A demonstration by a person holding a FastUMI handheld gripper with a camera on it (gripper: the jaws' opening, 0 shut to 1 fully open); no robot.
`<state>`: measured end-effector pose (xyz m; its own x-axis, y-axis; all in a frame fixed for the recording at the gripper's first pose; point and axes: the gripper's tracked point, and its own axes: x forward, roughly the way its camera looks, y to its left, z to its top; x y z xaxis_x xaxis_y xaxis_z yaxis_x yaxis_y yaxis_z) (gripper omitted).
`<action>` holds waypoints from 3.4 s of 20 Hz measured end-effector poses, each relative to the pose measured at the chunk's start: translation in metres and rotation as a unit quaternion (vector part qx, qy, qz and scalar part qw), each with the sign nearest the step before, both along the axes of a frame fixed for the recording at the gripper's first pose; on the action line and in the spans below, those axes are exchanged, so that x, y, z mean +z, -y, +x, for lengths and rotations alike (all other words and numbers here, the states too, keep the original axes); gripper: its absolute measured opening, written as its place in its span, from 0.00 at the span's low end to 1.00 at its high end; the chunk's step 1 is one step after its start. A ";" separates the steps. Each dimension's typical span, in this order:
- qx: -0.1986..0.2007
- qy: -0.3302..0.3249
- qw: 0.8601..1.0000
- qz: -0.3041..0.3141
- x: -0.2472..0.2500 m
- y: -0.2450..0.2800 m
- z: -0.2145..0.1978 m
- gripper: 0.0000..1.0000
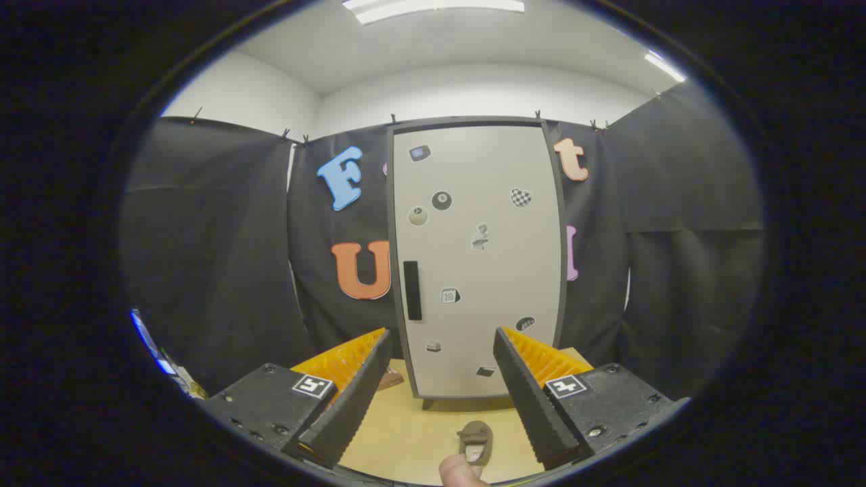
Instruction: Open the shoe cabinet door, grab the shoes and put them into the shoe cabinet, then close the shoe cabinet door.
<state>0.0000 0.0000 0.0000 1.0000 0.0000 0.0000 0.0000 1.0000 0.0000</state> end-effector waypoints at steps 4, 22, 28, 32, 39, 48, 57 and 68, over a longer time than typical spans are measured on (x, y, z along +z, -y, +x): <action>-0.002 0.020 0.999 -0.028 0.010 -0.008 -0.007 0.99; -0.010 0.004 0.999 -0.033 -0.007 -0.014 0.029 0.99; -0.001 -0.008 1.000 -0.020 0.002 -0.012 0.079 0.98; 0.023 -0.012 1.000 -0.013 0.006 -0.025 0.126 0.99; 0.034 -0.012 0.998 -0.045 0.011 -0.039 0.226 1.00; 0.007 0.008 0.999 -0.049 0.013 -0.033 0.319 0.98; 0.022 -0.035 0.997 -0.063 -0.014 -0.047 0.336 0.40; 0.075 -0.043 0.995 -0.042 -0.014 -0.053 0.289 0.31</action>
<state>0.2891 0.0530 -0.0141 0.9853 0.1449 -0.0910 -0.1521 0.9853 -0.0781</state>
